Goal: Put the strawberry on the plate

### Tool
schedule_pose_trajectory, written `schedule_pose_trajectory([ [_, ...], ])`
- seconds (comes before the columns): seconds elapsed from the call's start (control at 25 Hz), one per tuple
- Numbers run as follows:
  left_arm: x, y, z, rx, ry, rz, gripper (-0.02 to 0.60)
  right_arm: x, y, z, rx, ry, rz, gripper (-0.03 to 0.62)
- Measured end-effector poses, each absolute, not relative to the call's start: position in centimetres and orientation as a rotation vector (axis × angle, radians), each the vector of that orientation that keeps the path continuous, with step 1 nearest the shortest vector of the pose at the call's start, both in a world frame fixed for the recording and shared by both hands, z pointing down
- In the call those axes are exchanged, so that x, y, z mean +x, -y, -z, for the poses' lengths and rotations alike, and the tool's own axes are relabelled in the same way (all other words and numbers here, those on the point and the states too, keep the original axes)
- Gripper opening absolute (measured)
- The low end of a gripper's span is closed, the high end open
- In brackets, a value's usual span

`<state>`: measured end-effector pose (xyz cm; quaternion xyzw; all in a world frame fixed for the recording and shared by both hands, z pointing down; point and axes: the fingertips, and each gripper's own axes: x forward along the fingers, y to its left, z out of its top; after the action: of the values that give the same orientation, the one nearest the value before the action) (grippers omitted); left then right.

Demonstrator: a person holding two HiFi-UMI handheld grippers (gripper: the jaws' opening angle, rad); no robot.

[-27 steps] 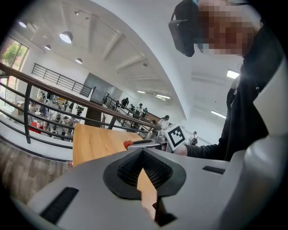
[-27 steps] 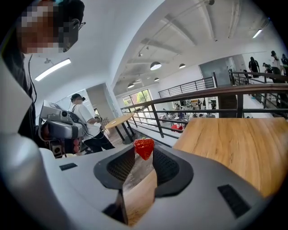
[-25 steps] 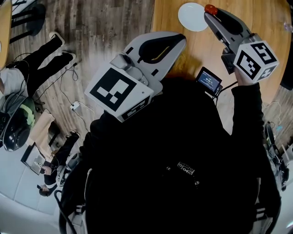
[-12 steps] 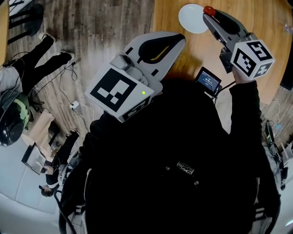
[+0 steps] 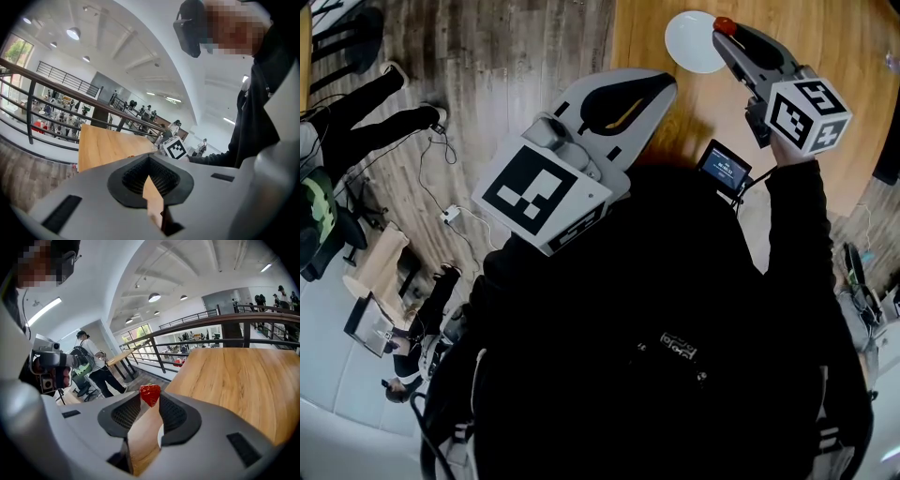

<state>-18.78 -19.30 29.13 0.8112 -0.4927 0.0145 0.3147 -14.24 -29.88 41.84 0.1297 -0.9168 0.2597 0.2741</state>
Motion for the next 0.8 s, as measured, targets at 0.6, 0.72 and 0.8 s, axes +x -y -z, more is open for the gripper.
schedule_pose_trajectory([
  [0.6, -19.3, 19.1, -30.5, 2.083, 1.302, -0.014, 0.003, -12.4, 31.1, -50.0, 0.383, 2.305, -0.697, 0.137],
  [0.72, -19.8, 19.1, -30.3, 2.079, 1.312, 0.000, 0.003, -12.8, 31.3, -51.0, 0.376, 2.278, -0.692, 0.137],
  [0.8, -20.2, 19.2, -30.4, 2.078, 1.318, 0.004, 0.003, -13.0, 31.5, -51.9, 0.369, 2.255, -0.692, 0.137],
])
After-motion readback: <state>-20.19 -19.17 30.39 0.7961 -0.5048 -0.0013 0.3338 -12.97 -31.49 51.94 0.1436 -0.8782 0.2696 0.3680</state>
